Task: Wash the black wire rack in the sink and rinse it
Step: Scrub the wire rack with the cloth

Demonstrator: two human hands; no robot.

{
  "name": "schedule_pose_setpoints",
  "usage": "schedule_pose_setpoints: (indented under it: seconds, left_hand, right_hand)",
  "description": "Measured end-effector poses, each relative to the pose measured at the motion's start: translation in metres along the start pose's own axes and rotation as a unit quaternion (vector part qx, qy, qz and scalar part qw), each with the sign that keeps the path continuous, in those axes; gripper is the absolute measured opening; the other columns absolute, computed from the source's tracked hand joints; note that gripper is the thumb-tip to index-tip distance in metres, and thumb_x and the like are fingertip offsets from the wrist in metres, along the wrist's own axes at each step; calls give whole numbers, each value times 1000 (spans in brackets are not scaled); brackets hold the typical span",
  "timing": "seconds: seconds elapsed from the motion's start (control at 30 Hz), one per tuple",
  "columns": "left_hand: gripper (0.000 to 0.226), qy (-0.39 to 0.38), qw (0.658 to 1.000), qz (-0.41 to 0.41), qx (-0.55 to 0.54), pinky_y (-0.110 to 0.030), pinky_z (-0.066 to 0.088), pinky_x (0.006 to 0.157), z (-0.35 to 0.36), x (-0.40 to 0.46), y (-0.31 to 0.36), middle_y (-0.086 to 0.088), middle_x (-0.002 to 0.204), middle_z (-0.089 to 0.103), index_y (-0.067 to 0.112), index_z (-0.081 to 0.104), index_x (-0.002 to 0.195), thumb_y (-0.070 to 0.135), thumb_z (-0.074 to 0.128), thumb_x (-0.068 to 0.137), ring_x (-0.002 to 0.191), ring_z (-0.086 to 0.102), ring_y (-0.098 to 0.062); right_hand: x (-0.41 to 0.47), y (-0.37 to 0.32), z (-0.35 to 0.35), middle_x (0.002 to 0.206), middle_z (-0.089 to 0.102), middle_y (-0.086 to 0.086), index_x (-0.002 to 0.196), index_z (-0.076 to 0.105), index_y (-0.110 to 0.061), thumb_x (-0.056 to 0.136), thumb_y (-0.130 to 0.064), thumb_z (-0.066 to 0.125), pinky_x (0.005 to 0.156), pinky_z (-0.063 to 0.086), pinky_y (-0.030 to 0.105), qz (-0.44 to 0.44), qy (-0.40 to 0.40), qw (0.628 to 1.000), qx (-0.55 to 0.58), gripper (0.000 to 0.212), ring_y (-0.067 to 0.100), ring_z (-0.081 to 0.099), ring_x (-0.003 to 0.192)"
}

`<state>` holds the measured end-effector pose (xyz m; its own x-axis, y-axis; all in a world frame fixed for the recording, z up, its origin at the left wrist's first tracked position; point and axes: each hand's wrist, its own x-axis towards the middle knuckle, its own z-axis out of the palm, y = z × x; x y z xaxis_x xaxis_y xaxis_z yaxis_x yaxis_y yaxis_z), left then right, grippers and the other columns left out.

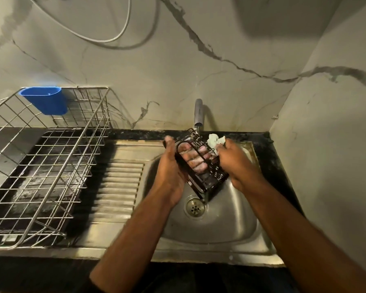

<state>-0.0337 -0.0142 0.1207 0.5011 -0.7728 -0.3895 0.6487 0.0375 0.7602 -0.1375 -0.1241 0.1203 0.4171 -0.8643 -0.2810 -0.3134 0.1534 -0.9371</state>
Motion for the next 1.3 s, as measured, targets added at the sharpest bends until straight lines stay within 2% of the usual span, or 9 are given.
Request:
schedule_pose_setpoints:
  seconds: [0.17,0.3,0.4,0.5,0.7,0.83,0.93,1.17,1.3]
  left_hand:
    - [41,29,997,44,53,-60,61,77,8,-4,-7,-27,109,73,9,55,124,41,34,110,94,73,-46]
    - [43,31,991,66,112,-46,62,56,7,-3,-4,-29,90,74,10,51,125,44,27,111,68,74,-41]
    - [44,45,977,91,188,-41,59,53,-1,-1,-2,-28,83,74,10,50,117,46,26,110,66,73,-43]
    - [43,26,958,115,263,-29,52,42,-3,-4,-1,-22,72,73,8,51,105,43,27,110,57,72,-41]
    - [43,-38,902,205,378,-28,50,41,5,-13,-6,-9,56,61,6,53,92,41,34,109,41,61,-24]
    - [45,-48,883,219,412,-32,50,38,7,-17,-7,-12,52,62,5,53,90,42,36,108,43,63,-36]
    - [45,-39,872,245,422,-41,51,38,10,-20,-7,-19,53,62,5,52,88,41,35,109,44,63,-42]
    - [43,-7,876,267,401,-30,54,42,10,-14,-8,-14,58,67,7,56,86,38,37,109,43,65,-24]
    - [43,7,870,274,410,-36,58,46,6,-8,-10,-12,62,70,5,59,91,37,37,109,47,68,-23]
  right_hand:
    - [-2,7,-7,86,61,2,111,53,-18,105,-25,44,67,50,32,-54,18,981,-186,13,17,60,77]
    - [-11,17,-13,88,64,3,125,57,-12,103,-24,51,63,45,25,-200,43,893,-401,26,15,55,74]
    - [-21,5,-20,87,62,-1,120,59,-11,101,-12,52,54,35,9,-302,67,873,-376,21,10,52,73]
    - [-26,-12,-19,111,70,2,116,63,-10,98,-3,56,76,36,-5,-377,57,872,-306,21,8,61,93]
    - [-15,-21,-13,123,67,4,126,67,-20,97,3,48,96,52,37,-391,1,857,-334,41,17,63,107]
    - [-13,-26,-18,120,67,5,125,70,-18,98,1,48,93,48,29,-368,-9,865,-341,39,19,63,105]
    - [-18,-21,-20,128,64,10,132,64,-15,97,-1,46,99,47,34,-404,-8,826,-392,42,23,59,115]
    - [-28,3,-29,117,67,20,125,66,1,76,8,79,79,59,43,-523,55,721,-451,51,35,65,107]
    - [-39,14,-26,116,68,19,123,67,-1,74,8,79,78,60,45,-526,46,722,-446,50,33,66,105]
